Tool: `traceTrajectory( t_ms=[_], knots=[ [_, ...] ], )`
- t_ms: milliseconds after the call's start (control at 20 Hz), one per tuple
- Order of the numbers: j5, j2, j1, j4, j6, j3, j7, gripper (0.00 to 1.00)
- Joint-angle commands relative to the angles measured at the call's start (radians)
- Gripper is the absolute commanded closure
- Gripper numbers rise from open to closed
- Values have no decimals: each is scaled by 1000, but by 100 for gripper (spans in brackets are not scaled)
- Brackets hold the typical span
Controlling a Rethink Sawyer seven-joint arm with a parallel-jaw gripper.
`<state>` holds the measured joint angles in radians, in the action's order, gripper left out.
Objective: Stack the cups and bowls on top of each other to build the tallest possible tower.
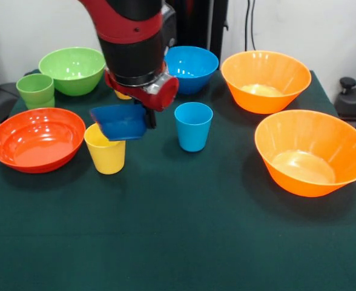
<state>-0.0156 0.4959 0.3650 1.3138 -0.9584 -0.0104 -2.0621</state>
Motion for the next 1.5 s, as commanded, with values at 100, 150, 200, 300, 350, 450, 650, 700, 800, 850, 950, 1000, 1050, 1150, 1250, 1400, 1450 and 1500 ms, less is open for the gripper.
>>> traceTrajectory(
  t_ms=[100, 150, 200, 300, 350, 450, 650, 700, 800, 850, 950, 1000, 1050, 1150, 1250, 1400, 1450, 1500],
  knots=[
    [-27, 3, -25, -73, -120, -29, -116, 100],
    [-27, 1, -29, -77, -124, -26, -120, 100],
    [-30, 4, -32, -75, -127, -24, -123, 100],
    [-37, 10, -38, -66, -127, -21, -133, 100],
    [-39, 11, -42, -65, -128, -20, -137, 100],
    [-43, 20, -51, -52, -122, -16, -143, 100],
    [-54, 6, -55, -65, -128, -14, -147, 100],
    [-59, -2, -56, -71, -130, -15, -150, 100],
    [-67, -9, -60, -71, -126, -12, -155, 100],
    [-70, -13, -61, -71, -123, -11, -157, 100],
    [-78, -8, -68, -57, -115, -9, -164, 100],
    [-81, -2, -72, -48, -114, -6, -167, 100],
    [-83, 2, -75, -44, -114, -3, -169, 100],
    [-88, 8, -81, -35, -110, 2, -173, 100],
    [-92, 1, -83, -40, -107, 8, -176, 100],
    [-102, -14, -87, -48, -95, 18, -186, 100],
    [-108, -15, -90, -43, -90, 20, -191, 100],
    [-110, -22, -94, -52, -93, 25, -196, 100]
  ],
)
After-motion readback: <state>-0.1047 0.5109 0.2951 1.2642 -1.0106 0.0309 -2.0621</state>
